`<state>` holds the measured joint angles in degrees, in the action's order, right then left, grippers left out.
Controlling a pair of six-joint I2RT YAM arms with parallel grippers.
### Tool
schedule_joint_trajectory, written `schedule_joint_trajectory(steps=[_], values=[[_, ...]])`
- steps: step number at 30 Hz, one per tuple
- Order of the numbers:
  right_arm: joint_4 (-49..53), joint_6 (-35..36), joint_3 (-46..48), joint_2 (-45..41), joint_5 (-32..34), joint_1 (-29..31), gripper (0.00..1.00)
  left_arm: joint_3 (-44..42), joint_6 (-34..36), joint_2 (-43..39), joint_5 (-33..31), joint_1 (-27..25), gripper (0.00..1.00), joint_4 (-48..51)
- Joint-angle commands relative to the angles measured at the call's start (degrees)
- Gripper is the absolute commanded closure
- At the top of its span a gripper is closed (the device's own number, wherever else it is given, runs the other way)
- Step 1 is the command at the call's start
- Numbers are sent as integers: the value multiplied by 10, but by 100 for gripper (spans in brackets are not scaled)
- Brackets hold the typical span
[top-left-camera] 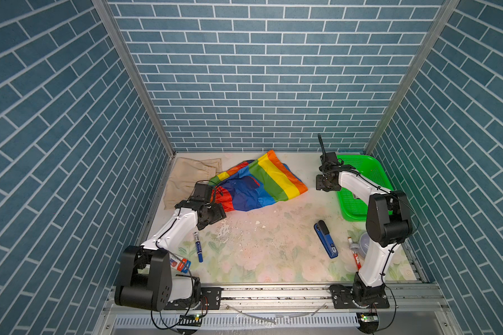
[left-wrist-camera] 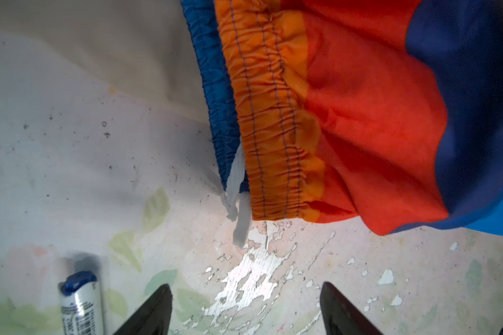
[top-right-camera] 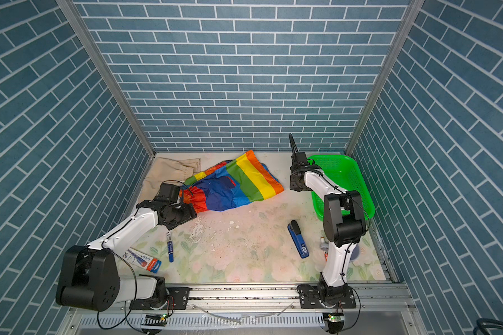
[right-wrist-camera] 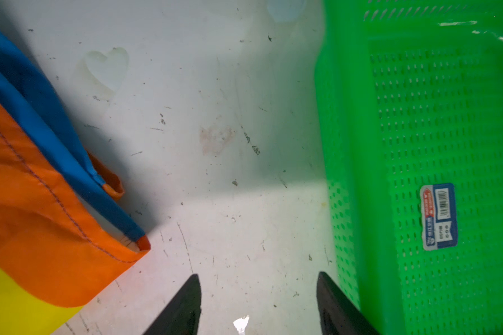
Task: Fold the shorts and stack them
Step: 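Grasp the folded edge with the right gripper while the left holds the waistband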
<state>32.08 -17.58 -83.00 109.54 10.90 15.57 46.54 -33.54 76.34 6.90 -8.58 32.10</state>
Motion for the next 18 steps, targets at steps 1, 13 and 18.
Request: schedule_joint_trajectory(steps=[1, 13, 18], values=[[-15, -15, -32, 17, -76, 2, 37, -9, 7, -14, -3, -4, 18, 4], [-12, -34, -201, 181, -215, 54, 32, -32, -9, 7, -2, -4, 15, -39], [-13, -53, -232, 228, -234, 56, 31, -34, -16, 28, 20, -4, 15, -92]])
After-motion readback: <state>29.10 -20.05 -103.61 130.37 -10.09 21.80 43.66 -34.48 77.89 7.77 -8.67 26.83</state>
